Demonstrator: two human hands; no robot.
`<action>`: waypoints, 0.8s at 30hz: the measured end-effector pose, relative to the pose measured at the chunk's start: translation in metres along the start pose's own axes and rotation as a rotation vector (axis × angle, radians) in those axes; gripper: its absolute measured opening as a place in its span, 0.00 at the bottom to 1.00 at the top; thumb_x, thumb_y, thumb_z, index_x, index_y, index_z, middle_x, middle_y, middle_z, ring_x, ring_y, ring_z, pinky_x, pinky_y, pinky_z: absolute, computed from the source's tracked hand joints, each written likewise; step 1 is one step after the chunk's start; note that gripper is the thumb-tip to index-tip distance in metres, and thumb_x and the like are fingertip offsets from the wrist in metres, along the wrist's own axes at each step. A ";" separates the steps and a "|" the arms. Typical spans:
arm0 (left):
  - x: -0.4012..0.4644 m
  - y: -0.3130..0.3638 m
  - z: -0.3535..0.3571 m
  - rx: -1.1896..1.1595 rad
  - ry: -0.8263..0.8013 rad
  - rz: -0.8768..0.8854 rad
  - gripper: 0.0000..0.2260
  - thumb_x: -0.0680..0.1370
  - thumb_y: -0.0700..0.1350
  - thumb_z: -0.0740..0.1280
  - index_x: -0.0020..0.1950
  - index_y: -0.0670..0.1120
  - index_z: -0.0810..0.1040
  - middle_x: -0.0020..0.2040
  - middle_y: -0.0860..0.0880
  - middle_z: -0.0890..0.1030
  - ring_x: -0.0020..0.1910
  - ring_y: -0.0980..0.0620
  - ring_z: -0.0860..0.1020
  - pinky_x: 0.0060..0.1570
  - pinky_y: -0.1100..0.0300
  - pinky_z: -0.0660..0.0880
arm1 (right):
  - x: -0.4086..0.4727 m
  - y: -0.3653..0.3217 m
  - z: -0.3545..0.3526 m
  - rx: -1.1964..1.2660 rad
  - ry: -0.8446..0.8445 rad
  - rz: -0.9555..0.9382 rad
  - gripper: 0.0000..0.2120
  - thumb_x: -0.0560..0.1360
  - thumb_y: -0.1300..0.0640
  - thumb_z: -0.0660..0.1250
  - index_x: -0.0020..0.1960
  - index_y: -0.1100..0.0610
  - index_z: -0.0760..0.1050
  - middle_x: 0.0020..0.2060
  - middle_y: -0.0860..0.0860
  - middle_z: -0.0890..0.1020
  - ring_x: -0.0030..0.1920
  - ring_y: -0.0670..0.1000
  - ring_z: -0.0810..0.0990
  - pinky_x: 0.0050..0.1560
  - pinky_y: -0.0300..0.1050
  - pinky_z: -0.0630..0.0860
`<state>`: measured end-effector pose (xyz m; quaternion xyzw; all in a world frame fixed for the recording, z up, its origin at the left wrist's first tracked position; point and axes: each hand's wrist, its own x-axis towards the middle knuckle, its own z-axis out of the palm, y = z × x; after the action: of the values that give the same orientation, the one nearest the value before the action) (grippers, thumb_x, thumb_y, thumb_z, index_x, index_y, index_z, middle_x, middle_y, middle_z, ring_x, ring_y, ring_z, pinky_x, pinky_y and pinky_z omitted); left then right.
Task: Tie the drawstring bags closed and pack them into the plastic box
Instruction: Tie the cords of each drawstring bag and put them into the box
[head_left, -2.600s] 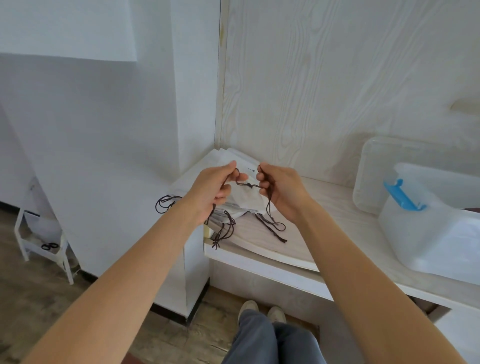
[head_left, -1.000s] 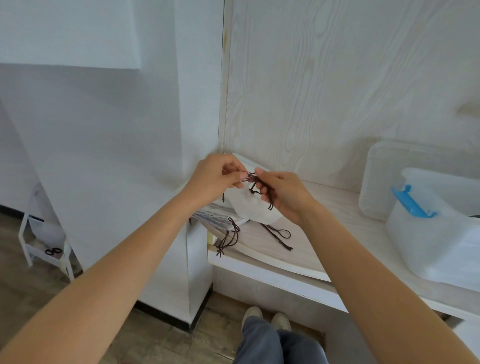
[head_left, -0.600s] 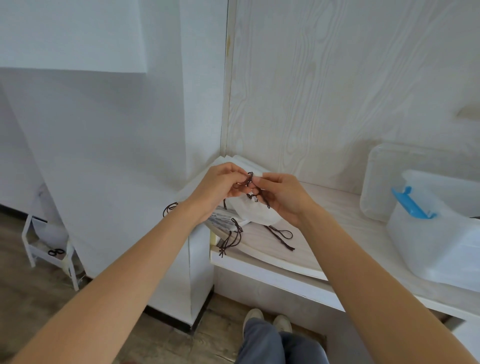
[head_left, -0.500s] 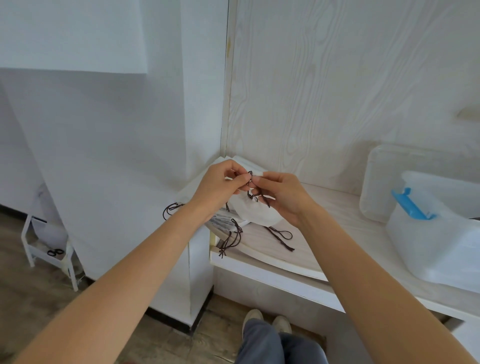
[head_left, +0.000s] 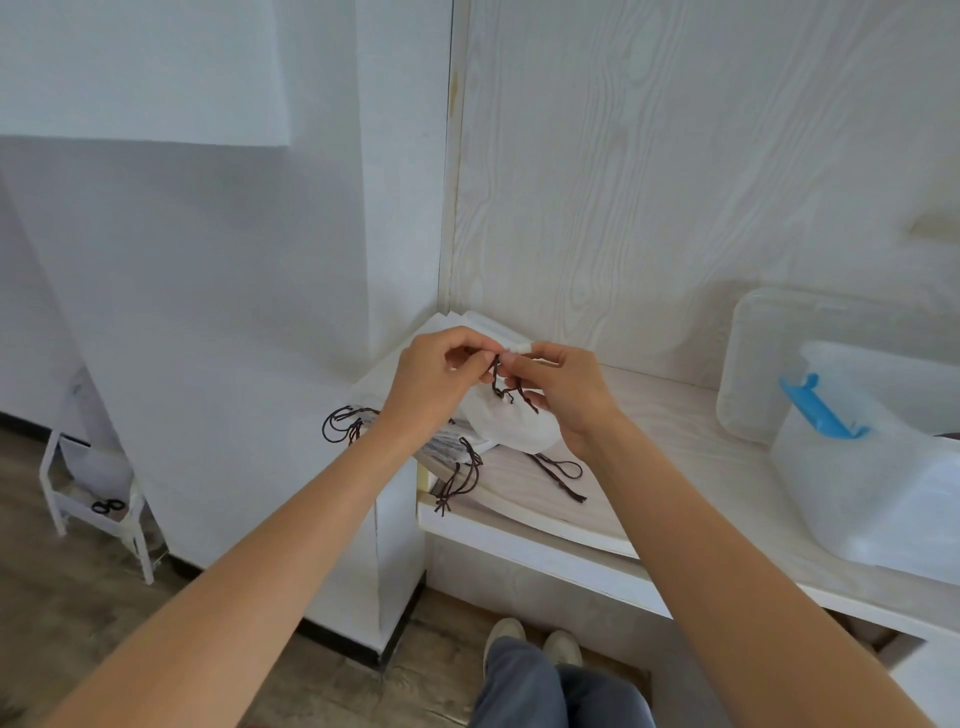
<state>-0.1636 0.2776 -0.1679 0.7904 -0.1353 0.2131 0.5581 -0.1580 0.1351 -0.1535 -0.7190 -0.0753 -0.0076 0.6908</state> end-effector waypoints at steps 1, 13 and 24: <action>0.000 0.000 0.001 0.014 0.014 0.014 0.07 0.76 0.37 0.66 0.46 0.46 0.82 0.42 0.50 0.84 0.40 0.57 0.82 0.46 0.63 0.77 | 0.000 0.000 0.000 0.010 -0.002 0.009 0.05 0.72 0.61 0.70 0.38 0.56 0.77 0.29 0.46 0.82 0.33 0.45 0.77 0.30 0.28 0.70; 0.001 0.000 0.005 0.074 0.061 0.002 0.03 0.72 0.40 0.72 0.44 0.45 0.83 0.37 0.54 0.82 0.36 0.60 0.80 0.41 0.73 0.74 | 0.002 0.003 -0.007 -0.006 -0.006 0.009 0.03 0.72 0.57 0.71 0.43 0.57 0.80 0.34 0.48 0.83 0.36 0.43 0.79 0.42 0.37 0.70; 0.005 -0.004 0.004 -0.116 -0.037 -0.222 0.05 0.77 0.41 0.66 0.49 0.44 0.81 0.37 0.54 0.80 0.33 0.63 0.77 0.30 0.75 0.70 | -0.007 0.018 -0.001 -0.641 0.304 -0.552 0.02 0.72 0.61 0.69 0.45 0.56 0.79 0.42 0.48 0.73 0.37 0.42 0.71 0.38 0.26 0.67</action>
<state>-0.1564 0.2758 -0.1696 0.7706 -0.0692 0.1273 0.6206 -0.1624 0.1324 -0.1719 -0.8405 -0.1559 -0.3200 0.4085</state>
